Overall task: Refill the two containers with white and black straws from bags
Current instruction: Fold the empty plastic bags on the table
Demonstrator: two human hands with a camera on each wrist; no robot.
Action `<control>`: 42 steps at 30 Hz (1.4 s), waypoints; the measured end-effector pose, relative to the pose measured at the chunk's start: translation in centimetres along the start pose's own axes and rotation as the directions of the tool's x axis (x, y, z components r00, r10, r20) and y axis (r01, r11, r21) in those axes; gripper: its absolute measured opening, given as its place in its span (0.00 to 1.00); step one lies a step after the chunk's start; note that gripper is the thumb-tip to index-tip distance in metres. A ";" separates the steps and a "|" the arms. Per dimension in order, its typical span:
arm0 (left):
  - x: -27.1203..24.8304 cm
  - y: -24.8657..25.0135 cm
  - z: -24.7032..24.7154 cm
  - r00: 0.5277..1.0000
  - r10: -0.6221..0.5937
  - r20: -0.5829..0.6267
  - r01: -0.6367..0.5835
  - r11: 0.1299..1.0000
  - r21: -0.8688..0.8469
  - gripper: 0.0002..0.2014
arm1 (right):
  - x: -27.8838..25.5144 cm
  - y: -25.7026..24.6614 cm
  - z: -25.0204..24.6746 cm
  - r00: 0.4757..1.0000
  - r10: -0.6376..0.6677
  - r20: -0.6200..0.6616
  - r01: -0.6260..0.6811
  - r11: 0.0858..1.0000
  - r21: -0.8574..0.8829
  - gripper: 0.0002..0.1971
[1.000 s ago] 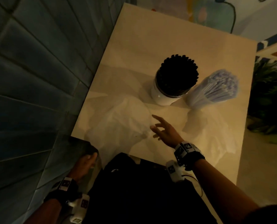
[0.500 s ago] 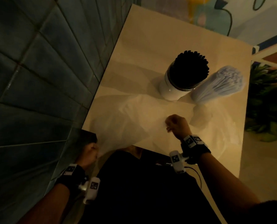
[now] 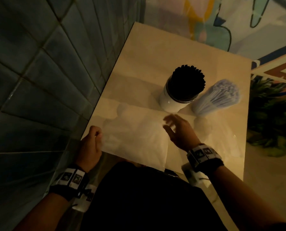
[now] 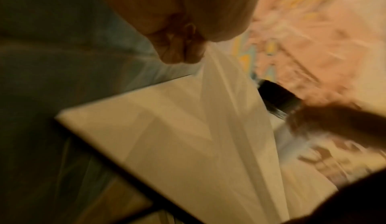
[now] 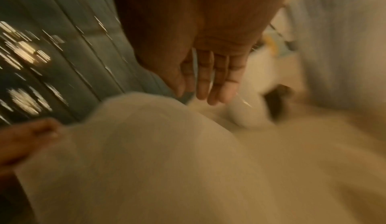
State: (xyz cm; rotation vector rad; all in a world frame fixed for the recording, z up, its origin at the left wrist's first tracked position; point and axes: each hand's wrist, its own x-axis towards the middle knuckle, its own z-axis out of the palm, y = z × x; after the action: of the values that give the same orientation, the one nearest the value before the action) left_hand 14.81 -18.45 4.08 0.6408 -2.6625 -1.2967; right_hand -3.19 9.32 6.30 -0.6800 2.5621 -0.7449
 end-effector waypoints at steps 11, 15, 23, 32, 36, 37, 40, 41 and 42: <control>-0.5 3.6 -1.1 0.971 0.207 0.123 -0.212 0.977 0.027 0.08 | 8.8 -8.7 -4.4 0.833 -0.424 0.355 0.457 0.889 -0.010 0.29; -0.9 5.2 -1.3 0.977 0.175 0.124 -0.168 0.984 -0.060 0.10 | 9.5 -9.4 -4.7 0.730 -0.402 0.553 0.510 0.859 -0.049 0.12; -1.7 2.5 -1.9 0.998 0.037 0.045 -0.038 0.999 0.027 0.10 | 8.7 -8.9 -8.0 0.908 -0.415 0.059 0.397 0.897 0.196 0.10; -1.1 3.3 -2.2 0.968 0.250 0.027 -0.251 0.966 0.060 0.10 | 7.7 -6.7 -1.9 0.908 -0.178 0.379 0.141 0.982 0.123 0.58; -2.3 2.9 -2.0 0.957 0.284 0.065 -0.289 0.953 0.095 0.10 | 7.4 -6.1 0.3 0.917 -0.161 0.365 0.095 0.977 0.192 0.30; -2.4 2.5 -2.1 0.960 0.270 0.080 -0.278 0.955 0.105 0.12 | 7.1 -6.1 0.5 0.924 -0.182 0.337 0.128 0.976 0.177 0.21; -1.9 1.9 -2.8 0.995 0.093 0.032 -0.096 0.992 0.080 0.07 | 5.4 -6.4 0.8 0.921 -0.314 0.230 0.296 0.949 0.111 0.08; -1.4 2.2 -2.9 1.000 0.029 -0.008 -0.029 0.999 0.032 0.08 | 4.7 -6.6 0.9 0.905 -0.377 0.197 0.369 0.926 0.080 0.07; -0.8 2.6 -2.9 0.999 -0.003 -0.052 0.002 1.000 -0.015 0.11 | 4.1 -6.8 1.0 0.883 -0.434 0.179 0.432 0.900 0.052 0.07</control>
State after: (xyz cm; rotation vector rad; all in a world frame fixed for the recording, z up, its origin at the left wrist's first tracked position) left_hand 15.48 -18.75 7.99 0.6675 -2.6089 -1.2809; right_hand -3.74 1.67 8.56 -1.2832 2.2533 -0.7849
